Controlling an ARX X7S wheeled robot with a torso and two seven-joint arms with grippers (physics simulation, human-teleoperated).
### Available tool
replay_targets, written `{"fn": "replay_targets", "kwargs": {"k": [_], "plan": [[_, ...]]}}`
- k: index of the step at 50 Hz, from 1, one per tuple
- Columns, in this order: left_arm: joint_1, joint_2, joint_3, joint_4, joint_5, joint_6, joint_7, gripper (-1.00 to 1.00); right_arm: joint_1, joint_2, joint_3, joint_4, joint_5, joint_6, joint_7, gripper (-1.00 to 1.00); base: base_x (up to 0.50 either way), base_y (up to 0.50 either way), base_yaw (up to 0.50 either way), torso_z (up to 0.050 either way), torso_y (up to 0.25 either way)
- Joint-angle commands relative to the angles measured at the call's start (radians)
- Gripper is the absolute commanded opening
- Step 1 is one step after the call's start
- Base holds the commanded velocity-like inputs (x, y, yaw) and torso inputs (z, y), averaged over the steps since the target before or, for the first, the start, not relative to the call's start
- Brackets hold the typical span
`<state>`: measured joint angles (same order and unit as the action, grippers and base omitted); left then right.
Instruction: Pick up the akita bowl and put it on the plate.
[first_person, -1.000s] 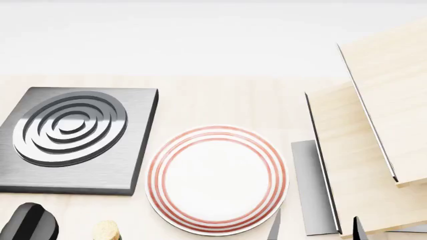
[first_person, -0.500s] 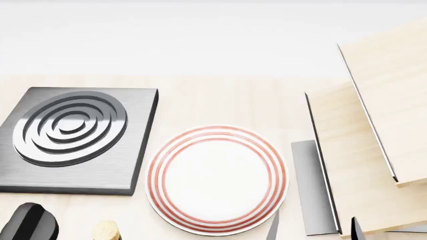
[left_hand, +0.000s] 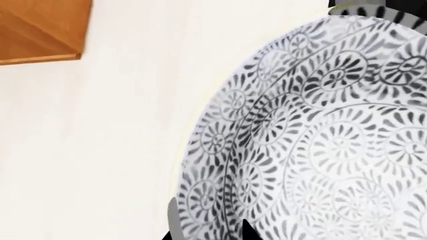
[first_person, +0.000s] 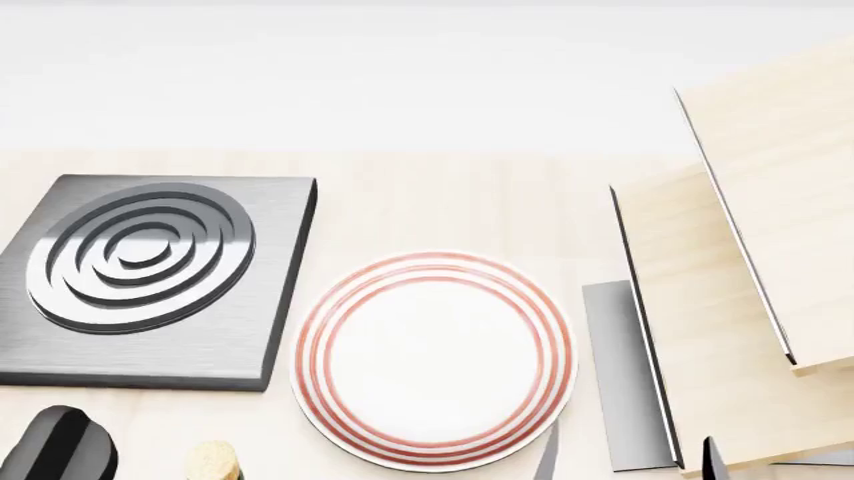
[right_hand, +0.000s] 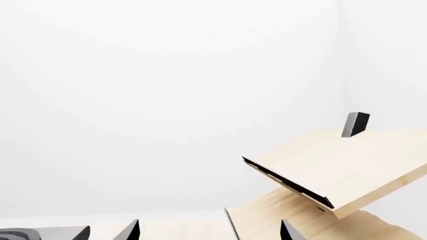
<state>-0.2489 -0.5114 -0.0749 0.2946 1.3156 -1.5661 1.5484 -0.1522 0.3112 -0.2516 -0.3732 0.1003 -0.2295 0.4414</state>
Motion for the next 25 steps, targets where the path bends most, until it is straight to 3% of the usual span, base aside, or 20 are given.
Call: {"fn": "replay_targets", "kwargs": {"k": [1,25], "plan": [[-0.014,0.04,0.038,-0.045,0.0,-0.004,0.022,-1.0,-0.002,0.003,-0.002,0.003,0.003,-0.007,0.003,1.0,0.01,0.0,0.0,0.0,0.0],[0.001,0.0,0.026,0.057,0.009,-0.004,0.022,-1.0,0.008,0.008,-0.01,0.005,0.009,0.001,0.008,1.0,0.0,0.0,0.0,-0.001,0.0]]}}
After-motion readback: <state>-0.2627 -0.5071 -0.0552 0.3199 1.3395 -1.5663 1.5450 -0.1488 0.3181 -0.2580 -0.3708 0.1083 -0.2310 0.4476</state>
